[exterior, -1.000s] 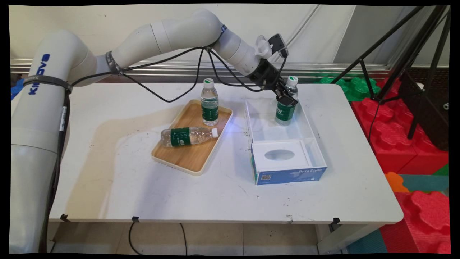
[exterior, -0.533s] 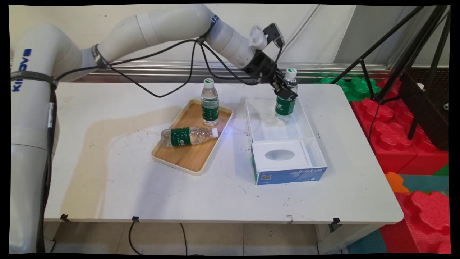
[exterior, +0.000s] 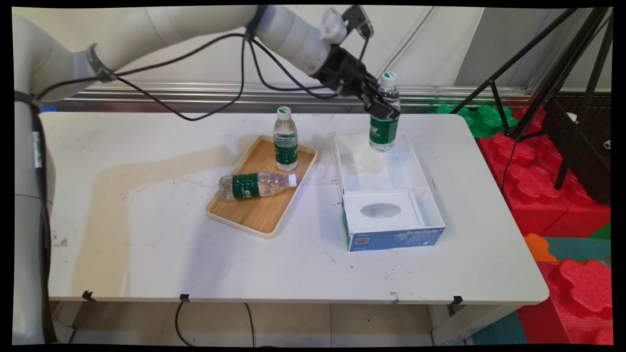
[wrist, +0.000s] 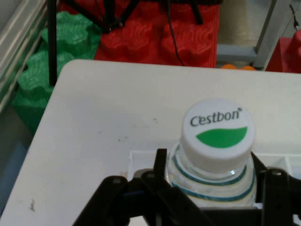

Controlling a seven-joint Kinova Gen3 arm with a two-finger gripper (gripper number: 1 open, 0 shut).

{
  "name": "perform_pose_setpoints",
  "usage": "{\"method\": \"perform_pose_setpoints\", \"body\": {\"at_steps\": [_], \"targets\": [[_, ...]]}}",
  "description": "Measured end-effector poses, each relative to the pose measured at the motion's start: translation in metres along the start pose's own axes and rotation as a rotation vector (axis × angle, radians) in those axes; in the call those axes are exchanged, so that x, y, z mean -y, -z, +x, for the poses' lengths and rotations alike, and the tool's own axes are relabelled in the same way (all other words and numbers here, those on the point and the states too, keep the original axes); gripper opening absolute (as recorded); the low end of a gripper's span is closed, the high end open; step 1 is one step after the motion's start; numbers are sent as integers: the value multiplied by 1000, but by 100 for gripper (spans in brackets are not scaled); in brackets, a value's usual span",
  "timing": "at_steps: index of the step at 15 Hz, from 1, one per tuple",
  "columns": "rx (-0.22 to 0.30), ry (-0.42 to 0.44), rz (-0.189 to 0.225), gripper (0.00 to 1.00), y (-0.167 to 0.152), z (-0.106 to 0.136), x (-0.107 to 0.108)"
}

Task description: Place the picked object on the tray

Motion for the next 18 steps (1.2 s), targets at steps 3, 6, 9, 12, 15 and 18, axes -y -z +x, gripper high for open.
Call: {"method": "perform_pose_setpoints", "body": {"at_steps": [3, 6, 9, 12, 15, 18], "targets": [[-15, -7, 1, 0, 32, 6, -9], [-27, -15, 0, 0, 64, 10, -18], [-34, -23, 0, 0, 97, 12, -26], [-28, -32, -4, 0, 128, 10, -34], [-10, -38, -7, 0, 154, 3, -41], [22, -42, -12, 0, 181, -9, -50]]}}
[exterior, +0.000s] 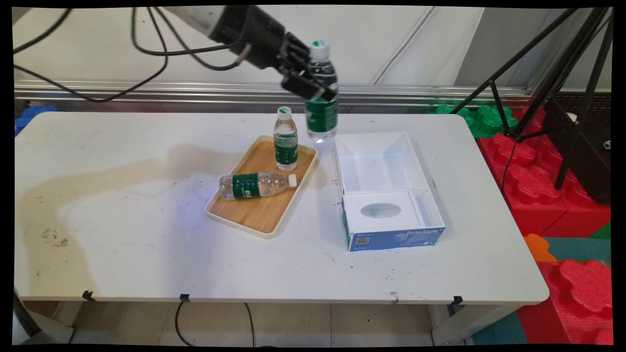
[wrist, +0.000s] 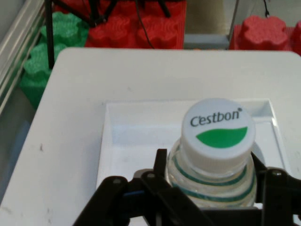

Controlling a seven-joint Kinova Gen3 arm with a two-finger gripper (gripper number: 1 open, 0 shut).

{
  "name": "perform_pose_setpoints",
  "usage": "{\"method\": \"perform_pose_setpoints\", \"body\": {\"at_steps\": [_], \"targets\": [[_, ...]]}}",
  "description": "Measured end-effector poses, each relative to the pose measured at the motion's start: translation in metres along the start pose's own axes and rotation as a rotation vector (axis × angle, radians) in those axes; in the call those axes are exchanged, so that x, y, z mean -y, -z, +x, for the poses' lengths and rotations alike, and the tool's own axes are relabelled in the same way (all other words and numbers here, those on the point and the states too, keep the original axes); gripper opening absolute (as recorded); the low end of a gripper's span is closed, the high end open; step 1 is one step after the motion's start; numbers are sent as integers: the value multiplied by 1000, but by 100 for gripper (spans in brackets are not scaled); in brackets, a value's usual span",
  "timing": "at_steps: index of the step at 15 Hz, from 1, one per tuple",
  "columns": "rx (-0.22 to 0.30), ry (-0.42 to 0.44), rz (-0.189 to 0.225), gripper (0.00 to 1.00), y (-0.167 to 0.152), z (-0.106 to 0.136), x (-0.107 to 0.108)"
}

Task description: Place the picked object on the tray

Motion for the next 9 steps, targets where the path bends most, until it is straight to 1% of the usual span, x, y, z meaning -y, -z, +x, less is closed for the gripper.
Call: {"method": "perform_pose_setpoints", "body": {"at_steps": [5, 9], "targets": [[73, -9, -14, 0, 33, -32, -14], [124, -11, -26, 0, 45, -57, -22]]}}
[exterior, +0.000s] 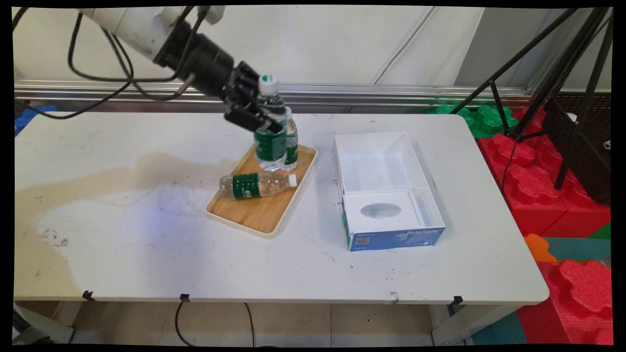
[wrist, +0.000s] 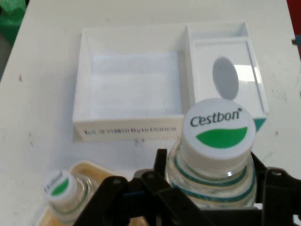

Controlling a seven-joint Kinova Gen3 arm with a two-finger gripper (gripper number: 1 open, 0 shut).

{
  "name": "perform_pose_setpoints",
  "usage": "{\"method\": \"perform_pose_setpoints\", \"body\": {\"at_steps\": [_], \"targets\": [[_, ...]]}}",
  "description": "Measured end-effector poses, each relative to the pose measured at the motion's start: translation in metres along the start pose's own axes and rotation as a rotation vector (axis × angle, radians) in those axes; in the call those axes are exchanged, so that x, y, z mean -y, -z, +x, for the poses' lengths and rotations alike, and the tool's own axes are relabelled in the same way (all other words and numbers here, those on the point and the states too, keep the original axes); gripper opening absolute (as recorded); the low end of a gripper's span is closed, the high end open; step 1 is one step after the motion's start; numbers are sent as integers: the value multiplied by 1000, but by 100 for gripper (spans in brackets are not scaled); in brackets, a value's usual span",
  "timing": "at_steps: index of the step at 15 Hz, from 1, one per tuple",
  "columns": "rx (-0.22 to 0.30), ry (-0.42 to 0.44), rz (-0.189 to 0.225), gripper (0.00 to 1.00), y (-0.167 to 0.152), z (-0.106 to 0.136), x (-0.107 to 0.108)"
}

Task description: Place the picked object on the tray

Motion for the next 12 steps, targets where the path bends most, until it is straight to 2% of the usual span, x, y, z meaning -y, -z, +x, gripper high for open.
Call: {"method": "perform_pose_setpoints", "body": {"at_steps": [6, 12], "targets": [[62, 2, -6, 0, -7, -42, -12], [83, 11, -2, 0, -30, -71, -18]]}}
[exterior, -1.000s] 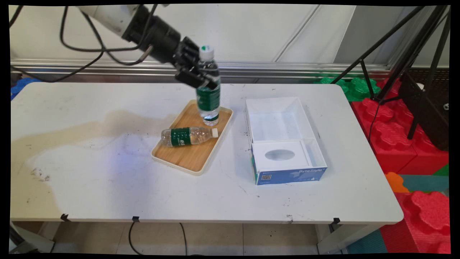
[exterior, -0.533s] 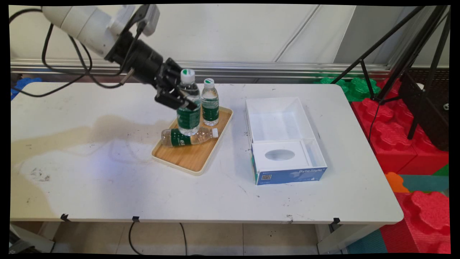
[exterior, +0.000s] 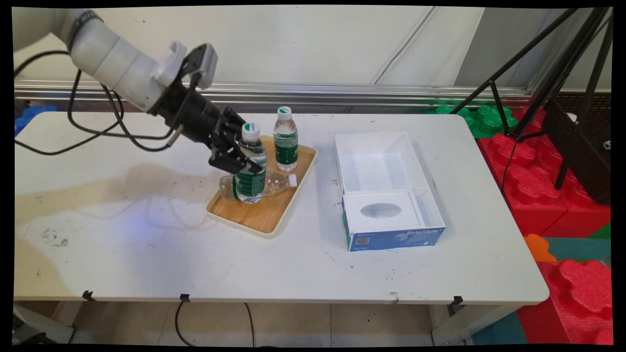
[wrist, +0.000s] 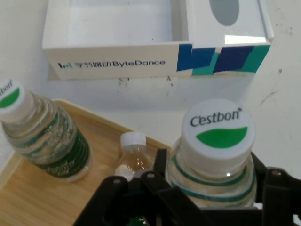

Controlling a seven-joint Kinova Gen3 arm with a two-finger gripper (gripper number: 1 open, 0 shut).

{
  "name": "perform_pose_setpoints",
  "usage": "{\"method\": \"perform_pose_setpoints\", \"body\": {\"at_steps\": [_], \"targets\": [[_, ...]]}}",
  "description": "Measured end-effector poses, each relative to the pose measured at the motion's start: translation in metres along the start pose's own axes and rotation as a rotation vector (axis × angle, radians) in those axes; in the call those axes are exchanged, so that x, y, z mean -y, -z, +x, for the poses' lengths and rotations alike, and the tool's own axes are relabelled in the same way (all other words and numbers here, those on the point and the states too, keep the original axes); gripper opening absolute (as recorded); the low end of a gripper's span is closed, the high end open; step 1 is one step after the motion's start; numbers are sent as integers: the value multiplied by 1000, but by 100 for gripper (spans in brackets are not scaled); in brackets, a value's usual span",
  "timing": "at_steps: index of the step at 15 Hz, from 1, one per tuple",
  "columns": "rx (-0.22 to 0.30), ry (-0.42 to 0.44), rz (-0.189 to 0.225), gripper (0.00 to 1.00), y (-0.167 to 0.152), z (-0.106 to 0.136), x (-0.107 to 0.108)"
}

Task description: Place the picked object on the tray

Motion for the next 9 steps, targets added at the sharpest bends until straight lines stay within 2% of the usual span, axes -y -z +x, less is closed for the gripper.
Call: {"method": "perform_pose_setpoints", "body": {"at_steps": [9], "targets": [[-10, 11, 7, 0, -35, -28, -7]]}}
